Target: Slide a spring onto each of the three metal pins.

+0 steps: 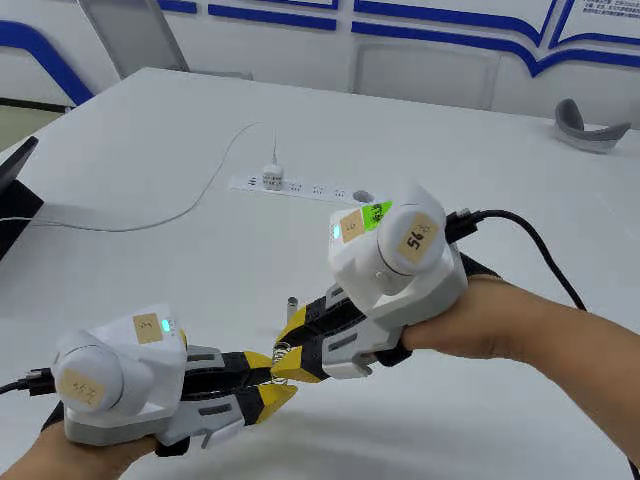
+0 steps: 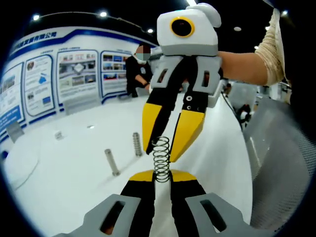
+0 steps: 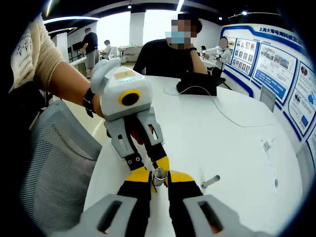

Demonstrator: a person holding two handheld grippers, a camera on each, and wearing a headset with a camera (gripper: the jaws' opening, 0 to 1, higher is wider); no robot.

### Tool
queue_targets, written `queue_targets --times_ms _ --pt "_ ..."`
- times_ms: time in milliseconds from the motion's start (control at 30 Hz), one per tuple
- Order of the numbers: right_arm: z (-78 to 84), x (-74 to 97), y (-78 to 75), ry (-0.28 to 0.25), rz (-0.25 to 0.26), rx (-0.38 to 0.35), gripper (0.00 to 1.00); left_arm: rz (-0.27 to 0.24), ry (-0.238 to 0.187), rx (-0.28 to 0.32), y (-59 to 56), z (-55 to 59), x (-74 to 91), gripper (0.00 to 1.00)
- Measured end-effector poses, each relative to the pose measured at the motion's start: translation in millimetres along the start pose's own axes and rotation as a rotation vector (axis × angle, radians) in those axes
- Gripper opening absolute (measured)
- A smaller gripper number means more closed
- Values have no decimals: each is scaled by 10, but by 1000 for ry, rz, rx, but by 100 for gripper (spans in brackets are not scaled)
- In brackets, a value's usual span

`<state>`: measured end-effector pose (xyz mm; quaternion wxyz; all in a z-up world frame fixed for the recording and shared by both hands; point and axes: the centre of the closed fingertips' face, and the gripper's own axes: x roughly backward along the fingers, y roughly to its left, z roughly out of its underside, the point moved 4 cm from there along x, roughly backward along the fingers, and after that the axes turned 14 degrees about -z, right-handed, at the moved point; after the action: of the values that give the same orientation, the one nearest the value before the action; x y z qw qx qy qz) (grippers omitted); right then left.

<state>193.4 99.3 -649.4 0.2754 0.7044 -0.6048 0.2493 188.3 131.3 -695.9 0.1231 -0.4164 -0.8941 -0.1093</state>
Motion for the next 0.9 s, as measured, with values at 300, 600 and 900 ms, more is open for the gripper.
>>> queue_targets --times_ms 300,600,900 --pt "-3 7 -21 -34 7 -33 12 -13 -6 -13 25 -9 -4 11" --pt "-21 9 -34 -42 14 -39 12 -35 -8 -20 56 -7 1 15" --pt "-35 41 -65 -52 28 -46 12 -62 1 3 134 33 43 23"
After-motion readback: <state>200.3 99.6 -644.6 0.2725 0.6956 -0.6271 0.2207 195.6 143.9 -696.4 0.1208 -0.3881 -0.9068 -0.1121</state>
